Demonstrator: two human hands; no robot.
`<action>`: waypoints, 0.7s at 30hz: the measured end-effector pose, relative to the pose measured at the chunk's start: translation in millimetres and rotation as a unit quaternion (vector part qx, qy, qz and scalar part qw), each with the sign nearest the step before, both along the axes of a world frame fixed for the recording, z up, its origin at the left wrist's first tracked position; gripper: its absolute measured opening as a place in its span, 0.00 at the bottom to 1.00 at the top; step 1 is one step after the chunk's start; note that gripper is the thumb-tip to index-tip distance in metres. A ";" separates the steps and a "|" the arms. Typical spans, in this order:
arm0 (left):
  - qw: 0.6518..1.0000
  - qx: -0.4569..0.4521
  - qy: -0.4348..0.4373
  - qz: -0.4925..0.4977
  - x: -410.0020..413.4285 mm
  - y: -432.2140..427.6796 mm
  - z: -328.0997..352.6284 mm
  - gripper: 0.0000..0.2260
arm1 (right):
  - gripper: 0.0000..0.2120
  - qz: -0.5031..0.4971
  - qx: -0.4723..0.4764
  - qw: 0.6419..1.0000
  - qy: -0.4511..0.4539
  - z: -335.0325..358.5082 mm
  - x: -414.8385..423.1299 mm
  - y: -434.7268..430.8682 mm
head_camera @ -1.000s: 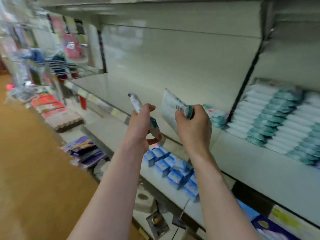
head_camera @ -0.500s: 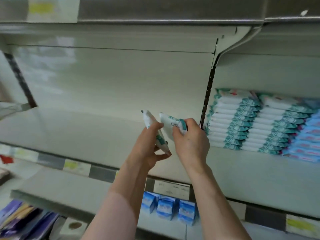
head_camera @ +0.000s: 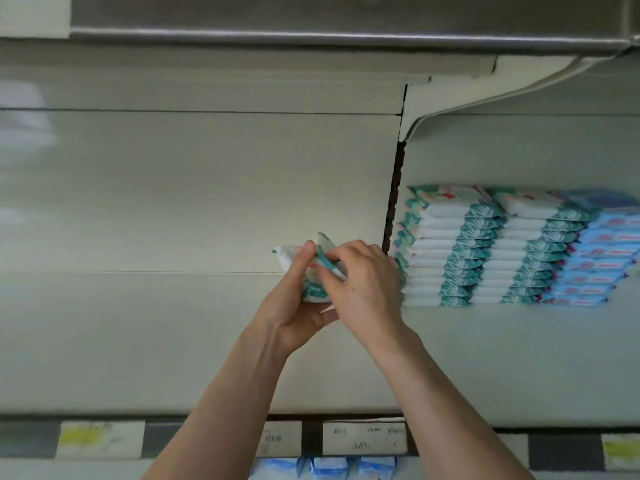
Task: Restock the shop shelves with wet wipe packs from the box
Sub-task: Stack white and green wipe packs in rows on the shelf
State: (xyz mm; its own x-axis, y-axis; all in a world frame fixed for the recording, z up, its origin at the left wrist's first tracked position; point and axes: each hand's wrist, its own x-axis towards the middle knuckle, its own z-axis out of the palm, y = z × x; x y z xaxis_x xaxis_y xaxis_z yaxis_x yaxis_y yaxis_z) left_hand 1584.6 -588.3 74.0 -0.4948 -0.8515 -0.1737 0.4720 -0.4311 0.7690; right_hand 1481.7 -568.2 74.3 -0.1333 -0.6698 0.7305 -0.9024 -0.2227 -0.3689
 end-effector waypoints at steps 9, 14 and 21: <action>0.999 0.015 -0.036 -0.036 19.2 -27.2 -10.3 0.15 | 0.10 0.073 0.163 0.957 -0.230 8.5 -56.3 -21.2; 0.995 0.026 -0.097 -0.021 24.4 -40.4 -1.4 0.14 | 0.05 0.123 0.288 0.800 -0.511 -0.2 -65.1 -28.3; 0.976 -0.019 -0.160 0.148 11.0 -56.8 -15.0 0.09 | 0.02 0.142 0.233 0.678 -0.682 -28.0 -65.3 -25.3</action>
State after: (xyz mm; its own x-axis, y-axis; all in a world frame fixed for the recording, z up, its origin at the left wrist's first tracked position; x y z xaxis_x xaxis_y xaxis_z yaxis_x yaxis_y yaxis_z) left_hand 1595.7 -645.0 58.9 -0.1522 -0.9578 -0.2437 0.3046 -0.2801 0.9104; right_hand 1416.4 -593.4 46.3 -0.2892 -0.9260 -0.2428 0.4042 0.1118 -0.9078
